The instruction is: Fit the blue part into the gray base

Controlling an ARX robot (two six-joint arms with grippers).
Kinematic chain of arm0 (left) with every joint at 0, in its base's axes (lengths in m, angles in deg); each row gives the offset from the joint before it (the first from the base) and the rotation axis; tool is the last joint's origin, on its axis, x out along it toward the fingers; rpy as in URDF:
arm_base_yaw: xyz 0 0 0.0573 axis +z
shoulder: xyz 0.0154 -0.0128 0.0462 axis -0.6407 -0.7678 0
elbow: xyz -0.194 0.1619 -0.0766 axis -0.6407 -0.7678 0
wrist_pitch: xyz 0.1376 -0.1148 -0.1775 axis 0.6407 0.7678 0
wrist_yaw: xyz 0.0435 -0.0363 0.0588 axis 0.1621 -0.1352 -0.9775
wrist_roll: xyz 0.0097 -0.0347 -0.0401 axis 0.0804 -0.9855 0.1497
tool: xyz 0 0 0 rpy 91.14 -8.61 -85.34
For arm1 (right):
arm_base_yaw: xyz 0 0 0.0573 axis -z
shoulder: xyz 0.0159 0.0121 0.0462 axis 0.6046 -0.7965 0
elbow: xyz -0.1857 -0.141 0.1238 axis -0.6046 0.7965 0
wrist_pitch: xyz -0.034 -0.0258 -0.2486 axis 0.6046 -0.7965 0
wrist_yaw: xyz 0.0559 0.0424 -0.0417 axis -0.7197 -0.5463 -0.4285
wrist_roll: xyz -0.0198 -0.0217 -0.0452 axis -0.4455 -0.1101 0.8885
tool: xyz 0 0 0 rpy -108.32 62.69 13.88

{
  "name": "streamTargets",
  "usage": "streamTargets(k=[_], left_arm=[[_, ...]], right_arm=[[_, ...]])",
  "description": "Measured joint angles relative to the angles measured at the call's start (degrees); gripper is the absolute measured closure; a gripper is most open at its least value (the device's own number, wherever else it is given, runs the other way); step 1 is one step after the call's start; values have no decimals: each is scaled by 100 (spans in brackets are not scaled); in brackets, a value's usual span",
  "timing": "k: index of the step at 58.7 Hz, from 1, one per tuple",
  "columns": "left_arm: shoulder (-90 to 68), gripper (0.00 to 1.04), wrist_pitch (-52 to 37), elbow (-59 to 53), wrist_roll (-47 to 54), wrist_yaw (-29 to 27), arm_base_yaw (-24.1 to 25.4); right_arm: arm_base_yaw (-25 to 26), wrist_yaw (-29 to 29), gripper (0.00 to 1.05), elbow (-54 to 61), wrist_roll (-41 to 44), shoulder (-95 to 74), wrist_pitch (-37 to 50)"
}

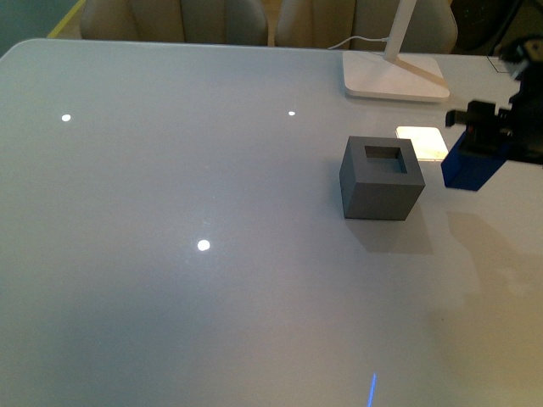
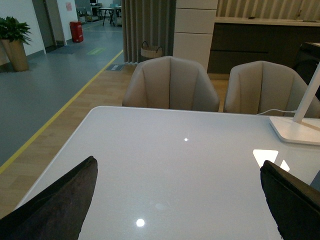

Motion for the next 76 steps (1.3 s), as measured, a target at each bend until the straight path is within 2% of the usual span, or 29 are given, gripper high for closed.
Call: streamTargets(k=[16,37,76], left_arm=[[0,7,0,0,2,2,0],[0,7,0,0,0,2,0],[0,7,0,0,0,0,0]], right_arm=[[-444,68,60,-4,-527,885,-330],[-1180,219,60,-437,-1029,463,-496],[-1231,262,60,-826,-1134,-61,-695]])
